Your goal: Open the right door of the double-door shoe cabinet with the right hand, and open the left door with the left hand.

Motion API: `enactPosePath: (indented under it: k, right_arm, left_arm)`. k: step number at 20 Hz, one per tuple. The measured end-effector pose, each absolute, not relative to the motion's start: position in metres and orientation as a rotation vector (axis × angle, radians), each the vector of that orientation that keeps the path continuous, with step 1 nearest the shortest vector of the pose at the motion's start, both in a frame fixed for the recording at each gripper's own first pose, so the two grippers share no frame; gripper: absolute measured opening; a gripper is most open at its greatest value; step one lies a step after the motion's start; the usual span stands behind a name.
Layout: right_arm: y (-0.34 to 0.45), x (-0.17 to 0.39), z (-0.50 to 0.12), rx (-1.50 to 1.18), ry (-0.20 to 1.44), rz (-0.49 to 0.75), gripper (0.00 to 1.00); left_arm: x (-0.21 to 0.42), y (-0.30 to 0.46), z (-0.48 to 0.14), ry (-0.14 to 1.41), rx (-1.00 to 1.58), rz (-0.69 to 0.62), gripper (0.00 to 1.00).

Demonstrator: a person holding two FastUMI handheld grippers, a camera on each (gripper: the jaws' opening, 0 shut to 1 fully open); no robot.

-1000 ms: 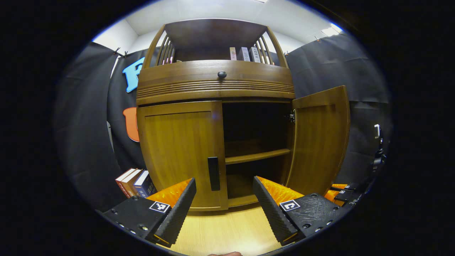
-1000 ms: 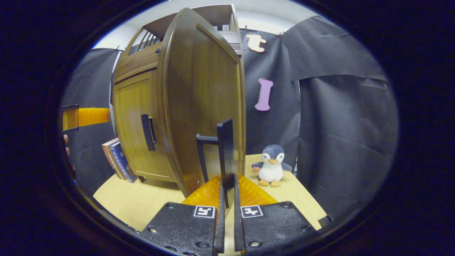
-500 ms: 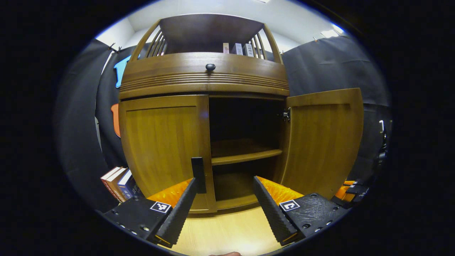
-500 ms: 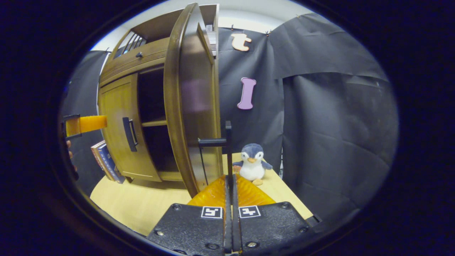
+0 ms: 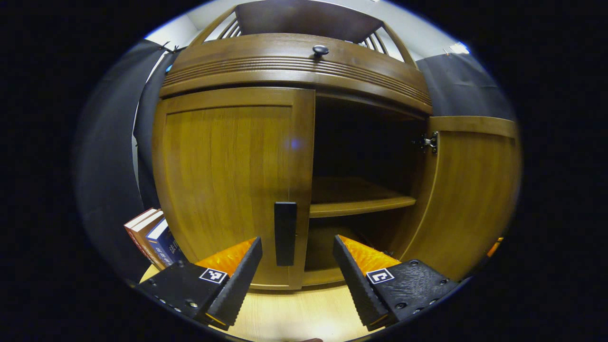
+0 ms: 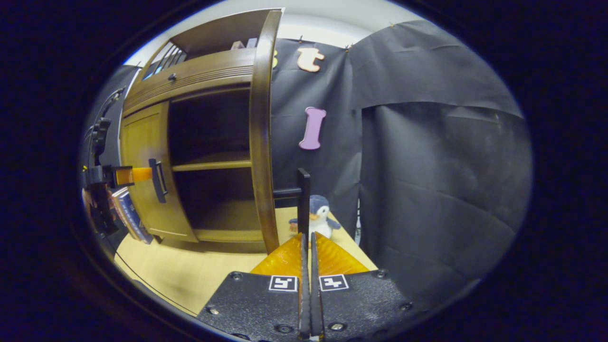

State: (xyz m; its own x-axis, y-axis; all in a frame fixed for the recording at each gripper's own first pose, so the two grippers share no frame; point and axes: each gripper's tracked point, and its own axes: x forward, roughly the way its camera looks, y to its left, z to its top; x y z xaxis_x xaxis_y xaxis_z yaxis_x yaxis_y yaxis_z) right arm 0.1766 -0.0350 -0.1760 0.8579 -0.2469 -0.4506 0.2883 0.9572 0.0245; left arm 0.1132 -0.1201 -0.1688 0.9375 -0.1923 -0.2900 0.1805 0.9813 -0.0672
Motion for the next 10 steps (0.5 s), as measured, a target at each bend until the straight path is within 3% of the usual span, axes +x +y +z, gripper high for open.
enactPosePath:
  k: [3,6,7,8,9,10]
  right_arm:
    - [-0.040,0.170,-0.165,0.130,0.441,-0.271,0.00]
    - [-0.051,0.164,-0.151,0.152,0.419,-0.295,0.09]
    - [-0.051,0.162,-0.149,0.160,0.415,-0.290,0.12]
    - [-0.048,0.160,-0.147,0.170,0.415,-0.281,0.11]
    - [-0.045,0.160,-0.144,0.180,0.411,-0.270,0.11]
    - [-0.045,0.159,-0.141,0.185,0.409,-0.270,0.11]
  left_arm:
    - [0.131,-0.120,-0.181,0.311,-0.042,-0.186,0.92]
    - [0.149,-0.118,-0.189,0.304,-0.030,-0.171,0.92]
    - [0.154,-0.116,-0.192,0.306,-0.029,-0.164,0.79]
    - [0.157,-0.113,-0.194,0.304,-0.028,-0.152,0.92]
    - [0.161,-0.114,-0.197,0.304,-0.031,-0.153,0.79]
    - [0.163,-0.112,-0.197,0.298,-0.025,-0.148,0.77]
